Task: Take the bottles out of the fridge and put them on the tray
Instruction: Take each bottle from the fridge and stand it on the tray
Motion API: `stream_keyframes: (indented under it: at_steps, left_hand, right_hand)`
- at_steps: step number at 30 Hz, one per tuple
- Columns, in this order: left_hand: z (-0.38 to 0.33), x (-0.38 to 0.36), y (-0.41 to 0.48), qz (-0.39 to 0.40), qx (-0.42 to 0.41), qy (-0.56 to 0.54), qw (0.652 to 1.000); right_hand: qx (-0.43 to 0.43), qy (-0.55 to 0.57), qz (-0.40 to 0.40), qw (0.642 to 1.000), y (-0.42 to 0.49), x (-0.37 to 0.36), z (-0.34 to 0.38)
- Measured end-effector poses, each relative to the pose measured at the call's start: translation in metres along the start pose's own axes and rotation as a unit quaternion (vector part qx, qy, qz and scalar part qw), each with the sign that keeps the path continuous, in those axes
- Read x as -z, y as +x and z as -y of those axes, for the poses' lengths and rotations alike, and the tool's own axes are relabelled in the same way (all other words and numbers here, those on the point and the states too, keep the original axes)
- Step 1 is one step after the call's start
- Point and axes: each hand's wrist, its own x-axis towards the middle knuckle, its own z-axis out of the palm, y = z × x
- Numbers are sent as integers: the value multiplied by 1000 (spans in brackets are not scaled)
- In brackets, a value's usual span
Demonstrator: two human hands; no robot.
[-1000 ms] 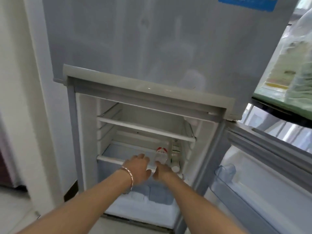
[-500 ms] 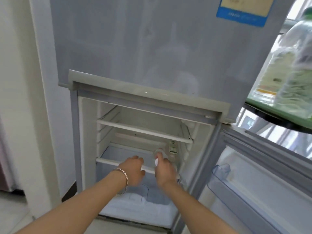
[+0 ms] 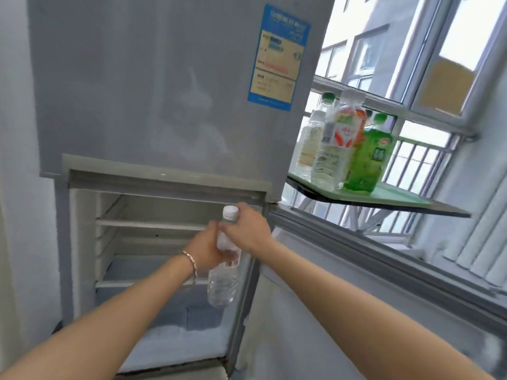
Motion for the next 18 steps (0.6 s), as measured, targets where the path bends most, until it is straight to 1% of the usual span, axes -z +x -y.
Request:
stream_keyframes:
  at_steps: [1, 3, 4, 6, 7, 9, 10, 12, 14, 16, 18]
  left_hand:
    - [-23, 2, -4, -4, -20, -15, 1000]
    - [-33, 12, -2, -27, -25, -42, 998]
    - [-53, 16, -4, -39, -39, -52, 997]
    - [-78, 30, -6, -93, -52, -53, 993]
    - [-91, 38, -7, -117, -65, -46, 990]
    - [-130, 50, -8, -157, -105, -67, 980]
    - [-146, 56, -6, -180, -123, -89, 972]
    - [-179, 59, -2, -209, -167, -116, 956]
    - [-208, 60, -5, -208, -215, -125, 946]
    - [-232, 54, -3, -190, -256, -136, 938]
    - [-248, 45, 4, -162, -263, -188, 932]
  right_hand:
    - [-1, 9, -11, 1000, -8, 29, 0]
    - [20, 64, -4, 998, -9, 51, 6]
    - [30, 85, -20, 996, -16, 71, 6]
    - [50, 116, -52, 991, -25, 90, 10]
    - [64, 121, -79, 987, -29, 97, 13]
    - [88, 114, -143, 979, -41, 115, 10]
    - [98, 113, -159, 976, -45, 120, 9]
    - [95, 107, -157, 977, -50, 128, 0]
    - [72, 92, -164, 979, -50, 135, -11]
    - [61, 75, -225, 970, -43, 149, -27]
    - [53, 73, -284, 954, -33, 167, -43]
